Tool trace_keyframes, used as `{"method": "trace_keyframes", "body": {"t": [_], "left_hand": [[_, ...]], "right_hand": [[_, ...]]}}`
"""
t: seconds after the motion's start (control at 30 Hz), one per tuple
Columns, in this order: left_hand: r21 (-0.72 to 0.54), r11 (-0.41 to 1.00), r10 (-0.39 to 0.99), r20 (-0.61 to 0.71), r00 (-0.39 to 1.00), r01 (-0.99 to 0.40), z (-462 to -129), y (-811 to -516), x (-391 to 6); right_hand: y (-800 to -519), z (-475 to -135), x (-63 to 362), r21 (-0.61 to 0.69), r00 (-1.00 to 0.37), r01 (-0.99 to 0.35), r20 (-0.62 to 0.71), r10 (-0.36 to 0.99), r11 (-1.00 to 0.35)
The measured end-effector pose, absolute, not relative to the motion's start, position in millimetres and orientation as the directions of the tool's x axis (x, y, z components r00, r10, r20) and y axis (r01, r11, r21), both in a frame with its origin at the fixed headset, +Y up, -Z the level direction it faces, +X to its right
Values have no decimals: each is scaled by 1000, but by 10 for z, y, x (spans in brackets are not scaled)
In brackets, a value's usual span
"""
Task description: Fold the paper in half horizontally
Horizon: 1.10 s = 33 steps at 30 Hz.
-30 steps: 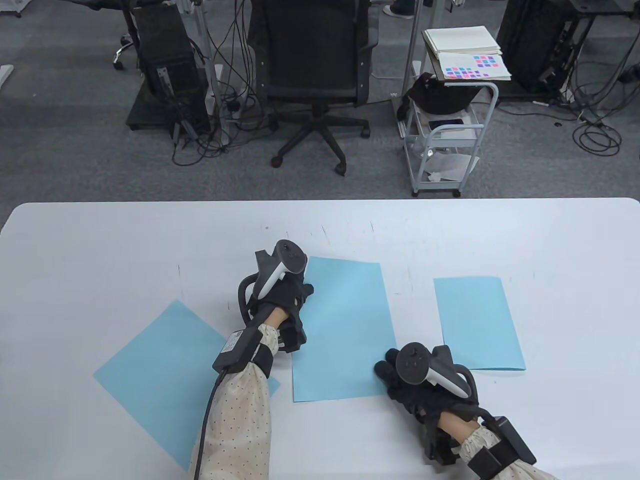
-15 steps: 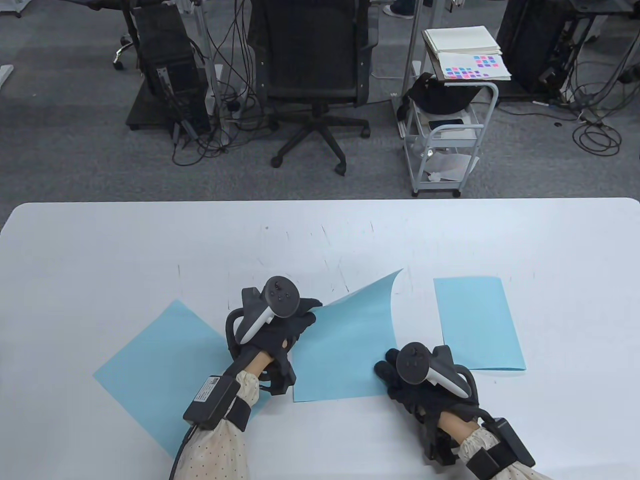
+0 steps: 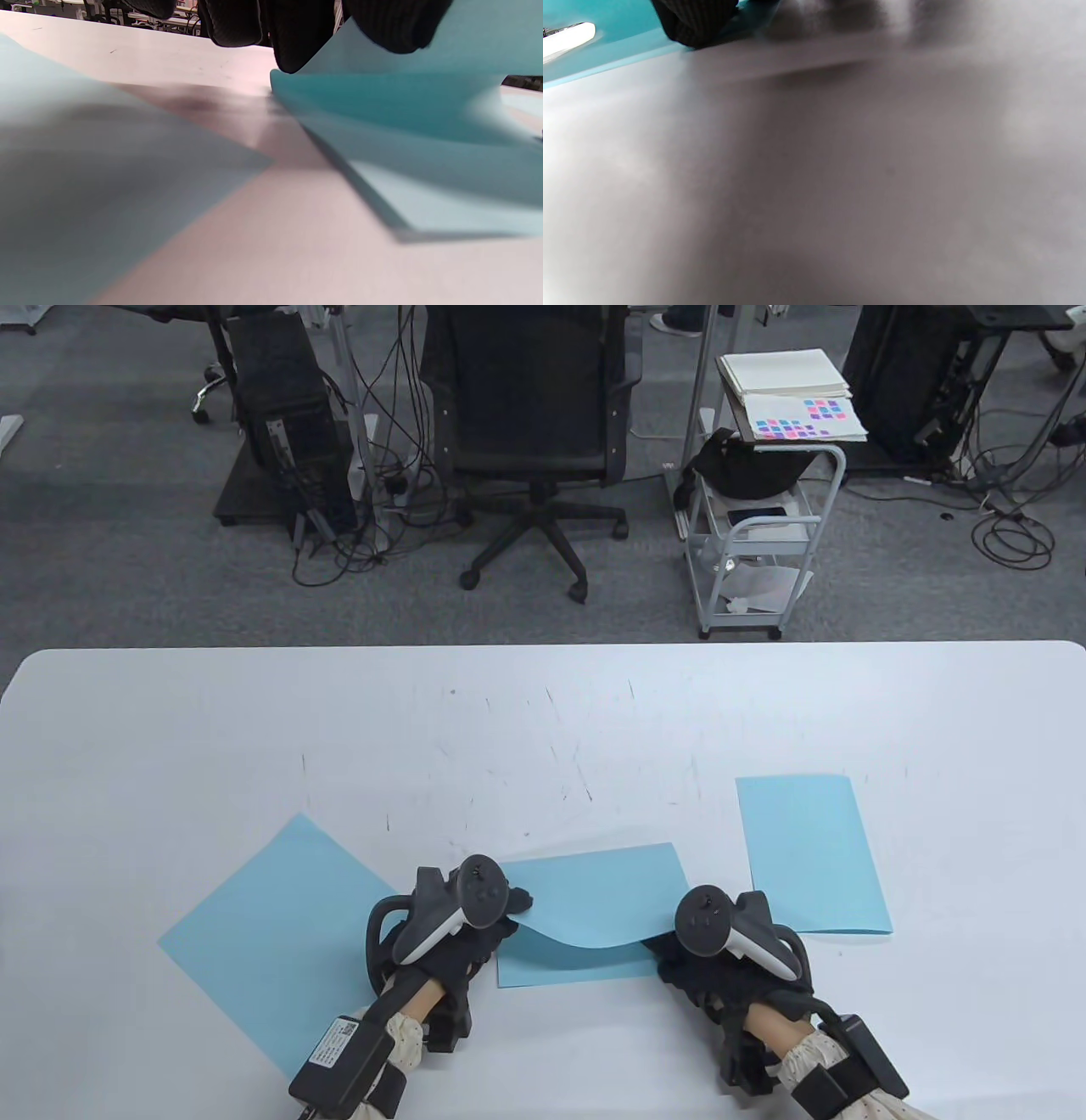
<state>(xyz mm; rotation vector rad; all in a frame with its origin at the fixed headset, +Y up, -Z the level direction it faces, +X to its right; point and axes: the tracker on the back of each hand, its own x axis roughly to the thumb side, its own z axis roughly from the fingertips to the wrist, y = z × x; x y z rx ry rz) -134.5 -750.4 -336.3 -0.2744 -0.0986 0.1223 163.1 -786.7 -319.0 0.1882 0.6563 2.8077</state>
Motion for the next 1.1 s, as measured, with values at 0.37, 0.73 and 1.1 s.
{"method": "trace_keyframes", "body": {"t": [0.37, 0.73, 1.1], "left_hand": [[-241, 960, -102, 169, 980, 141, -3278, -7659, -1214], [-346, 923, -103, 203, 974, 169, -3207, -7685, -1249], [-424, 898, -50, 170, 984, 119, -3261, -7741, -1240]], "right_hand": [[-7874, -3190, 1638, 454, -957, -225, 63, 283, -862], [-7875, -3195, 1640, 456, -957, -226, 64, 285, -861], [-7873, -3208, 1642, 468, -955, -228, 64, 290, -854]]}}
